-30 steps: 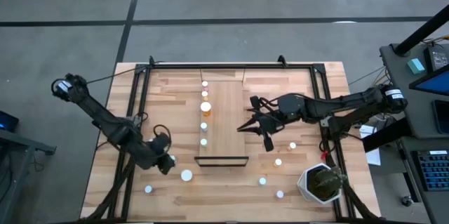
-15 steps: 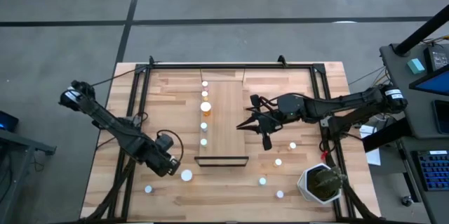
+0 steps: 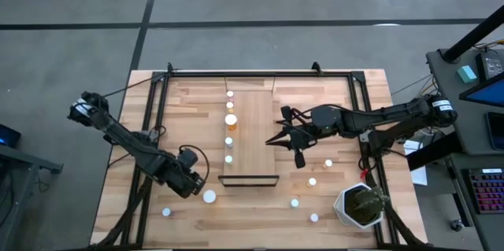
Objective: Pick and place medicine bottles onto shelf by color
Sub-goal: Put the green pill bottle on the shelf aligned with other green pill bottle
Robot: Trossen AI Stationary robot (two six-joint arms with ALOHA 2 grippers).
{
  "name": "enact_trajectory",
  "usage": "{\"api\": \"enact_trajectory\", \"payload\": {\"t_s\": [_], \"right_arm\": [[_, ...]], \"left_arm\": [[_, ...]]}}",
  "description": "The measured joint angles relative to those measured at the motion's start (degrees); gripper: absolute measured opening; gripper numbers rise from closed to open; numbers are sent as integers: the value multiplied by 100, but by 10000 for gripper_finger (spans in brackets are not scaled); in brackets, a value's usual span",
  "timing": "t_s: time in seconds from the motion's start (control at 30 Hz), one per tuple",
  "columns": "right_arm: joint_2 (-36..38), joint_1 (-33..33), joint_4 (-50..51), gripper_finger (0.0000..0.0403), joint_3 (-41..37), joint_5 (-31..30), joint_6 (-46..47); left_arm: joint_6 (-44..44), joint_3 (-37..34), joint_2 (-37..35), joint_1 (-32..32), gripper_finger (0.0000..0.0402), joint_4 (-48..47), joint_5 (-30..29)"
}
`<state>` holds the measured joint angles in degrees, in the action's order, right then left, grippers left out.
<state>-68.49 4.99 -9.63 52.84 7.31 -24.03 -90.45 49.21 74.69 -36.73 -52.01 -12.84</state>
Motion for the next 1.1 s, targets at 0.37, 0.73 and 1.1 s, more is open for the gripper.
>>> {"api": "enact_trajectory", "payload": {"t_s": [0.37,0.73,1.1], "right_arm": [[-4,0,13,9,-2,2,0],[-4,0,40,9,-2,2,0],[-4,0,48,9,-2,2,2]], "left_arm": [[126,-6,470,0,195,4,114],[233,-6,499,0,100,54,208],[1732,625,495,2,95,-312,1256]]}}
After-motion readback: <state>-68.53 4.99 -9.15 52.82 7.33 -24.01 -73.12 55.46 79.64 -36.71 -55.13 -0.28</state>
